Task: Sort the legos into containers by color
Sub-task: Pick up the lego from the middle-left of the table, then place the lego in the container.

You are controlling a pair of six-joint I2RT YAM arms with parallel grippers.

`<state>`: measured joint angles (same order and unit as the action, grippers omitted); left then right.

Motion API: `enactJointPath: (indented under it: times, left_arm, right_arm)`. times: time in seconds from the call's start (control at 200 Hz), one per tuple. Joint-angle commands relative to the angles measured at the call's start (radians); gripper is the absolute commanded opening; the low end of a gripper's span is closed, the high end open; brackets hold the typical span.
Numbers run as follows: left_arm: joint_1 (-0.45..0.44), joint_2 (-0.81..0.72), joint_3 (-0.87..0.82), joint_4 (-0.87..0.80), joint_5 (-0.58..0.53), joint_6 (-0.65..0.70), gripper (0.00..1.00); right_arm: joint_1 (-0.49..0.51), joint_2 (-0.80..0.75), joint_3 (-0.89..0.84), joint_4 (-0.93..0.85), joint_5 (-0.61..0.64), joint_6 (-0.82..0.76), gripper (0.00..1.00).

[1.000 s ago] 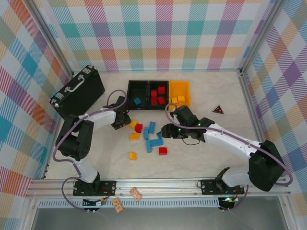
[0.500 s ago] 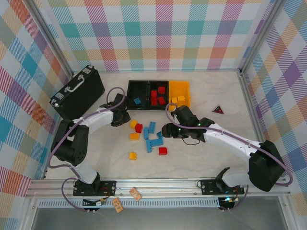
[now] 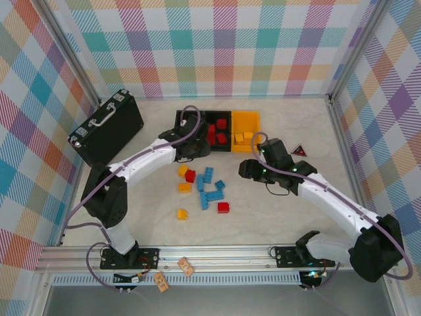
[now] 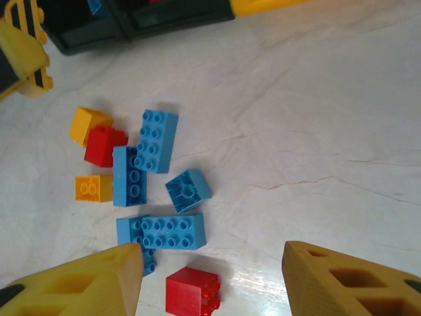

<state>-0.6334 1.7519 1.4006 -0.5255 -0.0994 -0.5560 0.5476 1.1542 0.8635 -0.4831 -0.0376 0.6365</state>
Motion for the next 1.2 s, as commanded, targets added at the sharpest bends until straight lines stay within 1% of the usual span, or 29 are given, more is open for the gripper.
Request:
enactJointPath:
  times: [0.0, 0.15, 0.36, 0.595, 0.695, 0.82, 0.88, 1.02, 1.195]
  left_arm:
    - [-0.035, 0.078, 0.093, -0.044, 0.026, 0.036, 0.28]
    - [-0.080, 0.195, 0.248, -0.074, 0.025, 0.063, 0.28]
    - [-0.101, 0.377, 0.511, -0.134, 0.059, 0.083, 0.29]
    - [-0.105, 0.584, 0.822, -0.222, 0.068, 0.107, 0.30]
    - [-0.105, 0.661, 0.931, -0.229, 0.080, 0.124, 0.31]
    - [-0.102, 0.748, 1.080, -0.254, 0.068, 0.139, 0.33]
    - [-0.101, 0.773, 1.114, -0.237, 0.069, 0.144, 0.34]
    - [-0.092, 0.796, 1.120, -0.162, 0.079, 0.142, 0.38]
    - [-0.090, 0.833, 1.149, -0.131, 0.100, 0.143, 0.41]
  right_arm:
    - [-0.051, -0.048, -0.027, -0.049, -0.010, -0.003, 0.59]
    - [-0.100, -0.094, -0.057, -0.059, -0.023, -0.006, 0.59]
    - [-0.139, -0.144, -0.097, -0.071, -0.034, -0.007, 0.59]
    - [-0.161, -0.173, -0.139, -0.069, -0.053, 0.002, 0.59]
    - [-0.165, -0.177, -0.152, -0.064, -0.059, 0.004, 0.59]
    - [-0.170, -0.191, -0.168, -0.061, -0.059, 0.010, 0.59]
    - [-0.172, -0.195, -0.174, -0.064, -0.061, 0.014, 0.59]
    - [-0.175, -0.201, -0.185, -0.067, -0.065, 0.016, 0.59]
    - [-0.181, -0.200, -0.193, -0.065, -0.065, 0.016, 0.59]
